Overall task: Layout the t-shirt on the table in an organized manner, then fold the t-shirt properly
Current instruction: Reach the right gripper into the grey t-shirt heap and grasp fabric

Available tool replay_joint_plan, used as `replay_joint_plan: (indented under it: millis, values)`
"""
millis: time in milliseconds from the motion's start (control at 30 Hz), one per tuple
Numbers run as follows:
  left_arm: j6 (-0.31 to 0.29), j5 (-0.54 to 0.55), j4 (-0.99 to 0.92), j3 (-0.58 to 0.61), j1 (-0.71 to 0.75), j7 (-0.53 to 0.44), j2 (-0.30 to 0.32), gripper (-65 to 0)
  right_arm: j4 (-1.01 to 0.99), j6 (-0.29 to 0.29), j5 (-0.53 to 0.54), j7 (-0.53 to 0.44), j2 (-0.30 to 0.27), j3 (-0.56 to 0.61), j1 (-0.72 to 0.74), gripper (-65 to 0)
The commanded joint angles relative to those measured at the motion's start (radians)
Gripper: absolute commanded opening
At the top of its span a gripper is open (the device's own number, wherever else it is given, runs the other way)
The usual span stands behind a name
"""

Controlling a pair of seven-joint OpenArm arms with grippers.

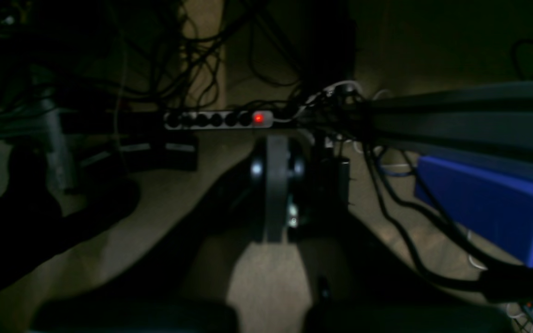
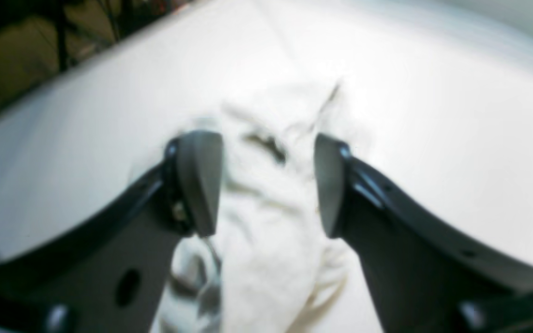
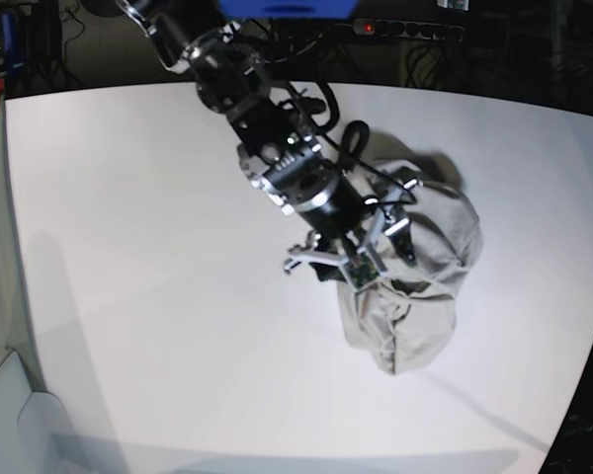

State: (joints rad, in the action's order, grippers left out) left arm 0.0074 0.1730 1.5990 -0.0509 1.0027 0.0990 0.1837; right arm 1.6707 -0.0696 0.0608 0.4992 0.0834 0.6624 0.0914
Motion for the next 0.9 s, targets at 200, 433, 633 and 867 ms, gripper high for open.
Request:
replay_joint_plan:
  millis: [200,433,633,867]
  values:
    - [0.004,0.004,0.013,-0.027,0.015,-0.02,-0.003,-64.9,-0.2,-0.042,0.181,0.011,0.016,-0.008,0.136,-27.0]
    - [0.004,0.004,0.054,-0.02,0.009,-0.018,-0.003,-64.9,-0.298,-0.043,0.221,0.005,0.002,-0.008,0.195,-27.0]
    - [0.004,0.004,0.073,-0.02,0.006,-0.018,-0.003,-64.9,-0.361,-0.046,0.221,0.003,0.0,-0.037,0.222,-27.1]
    - [0.004,0.006,0.071,-0.017,-0.012,-0.017,-0.005,-64.9,-0.426,-0.101,0.221,-0.024,0.002,-0.094,0.235,-31.0]
